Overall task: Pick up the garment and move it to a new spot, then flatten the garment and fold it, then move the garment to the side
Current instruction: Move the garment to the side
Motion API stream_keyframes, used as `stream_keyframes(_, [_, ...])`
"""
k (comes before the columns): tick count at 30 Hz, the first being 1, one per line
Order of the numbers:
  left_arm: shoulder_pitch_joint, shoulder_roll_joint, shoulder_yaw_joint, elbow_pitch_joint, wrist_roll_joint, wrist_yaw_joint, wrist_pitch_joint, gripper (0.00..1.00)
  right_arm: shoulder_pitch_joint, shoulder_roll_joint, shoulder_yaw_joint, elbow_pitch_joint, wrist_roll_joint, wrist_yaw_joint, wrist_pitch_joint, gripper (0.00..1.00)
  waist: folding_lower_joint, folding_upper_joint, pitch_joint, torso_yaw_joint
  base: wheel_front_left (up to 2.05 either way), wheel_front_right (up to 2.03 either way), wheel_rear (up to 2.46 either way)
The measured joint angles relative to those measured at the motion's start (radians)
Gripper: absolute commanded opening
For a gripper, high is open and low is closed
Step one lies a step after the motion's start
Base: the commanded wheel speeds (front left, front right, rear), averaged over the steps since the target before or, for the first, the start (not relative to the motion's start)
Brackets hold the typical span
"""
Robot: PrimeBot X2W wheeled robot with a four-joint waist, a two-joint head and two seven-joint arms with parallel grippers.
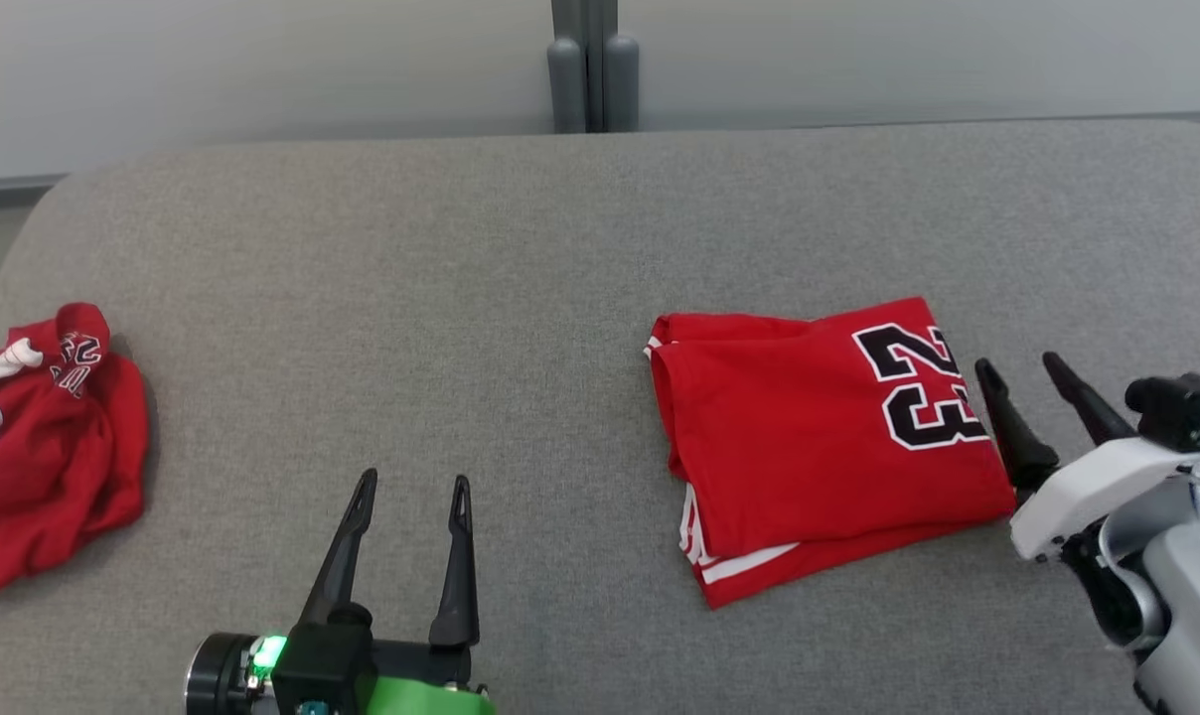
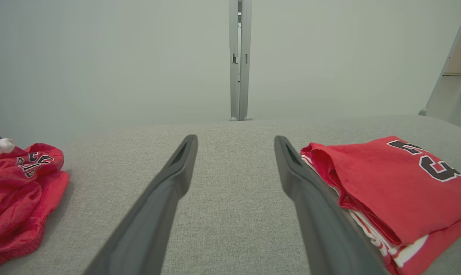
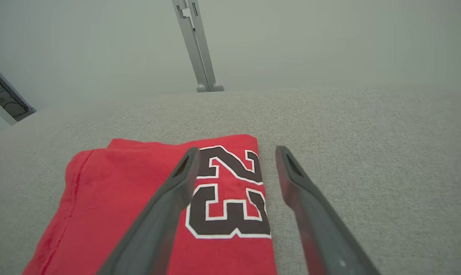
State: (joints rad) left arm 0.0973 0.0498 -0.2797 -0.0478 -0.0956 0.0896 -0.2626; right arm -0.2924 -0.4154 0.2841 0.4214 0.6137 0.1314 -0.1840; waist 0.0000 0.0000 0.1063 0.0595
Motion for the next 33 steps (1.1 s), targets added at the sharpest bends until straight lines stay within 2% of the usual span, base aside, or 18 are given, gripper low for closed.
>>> stream_keyframes(7, [-0.067,0.000,-0.022,-0.001,0.005,0.001,0.000,1.00,-0.098,-0.148,0.084,0.020,0.213,0.000,0.173,1.00,0.0000,0.0000,0.091,0.016,0.00,0.00,0.00])
stream_keyframes(13, [-0.116,0.000,-0.035,-0.003,0.018,-0.003,0.000,1.00,-0.149,-0.213,0.154,-0.003,0.321,0.000,0.281,1.00,0.0000,0.0000,0.170,0.030,0.00,0.00,0.00])
stream_keyframes(14, [-0.122,0.000,-0.036,-0.004,0.020,-0.003,0.000,1.00,-0.158,-0.219,0.167,-0.006,0.327,0.000,0.289,0.96,0.0000,0.0000,0.184,0.032,0.00,0.00,0.00])
stream_keyframes(16, [-0.134,0.000,-0.039,-0.004,0.021,-0.006,0.000,1.00,-0.174,-0.224,0.187,-0.009,0.346,0.000,0.299,0.70,0.0000,0.0000,0.206,0.035,0.00,0.00,0.00])
stream_keyframes(17, [-0.140,0.000,-0.041,-0.005,0.022,-0.006,0.000,1.00,-0.180,-0.224,0.196,-0.008,0.359,0.000,0.304,0.49,0.0000,0.0000,0.217,0.036,0.00,0.00,0.00])
stream_keyframes(20, [-0.151,0.000,-0.043,-0.006,0.027,-0.006,0.000,1.00,-0.196,-0.229,0.225,-0.014,0.379,0.000,0.312,0.00,0.0000,0.0000,0.242,0.039,0.00,0.00,0.00])
stream_keyframes(27, [-0.160,0.000,-0.044,-0.031,0.038,-0.011,0.000,1.00,-0.248,-0.281,0.268,-0.029,0.363,0.001,0.250,0.00,0.0000,0.0000,0.276,0.025,0.00,0.00,0.00])
stream_keyframes(33, [-0.204,0.000,-0.056,-0.089,0.061,-0.030,0.000,1.00,-0.324,-0.370,0.262,-0.005,0.301,0.000,0.188,0.00,0.0001,0.0000,0.327,-0.003,0.00,0.00,0.00])
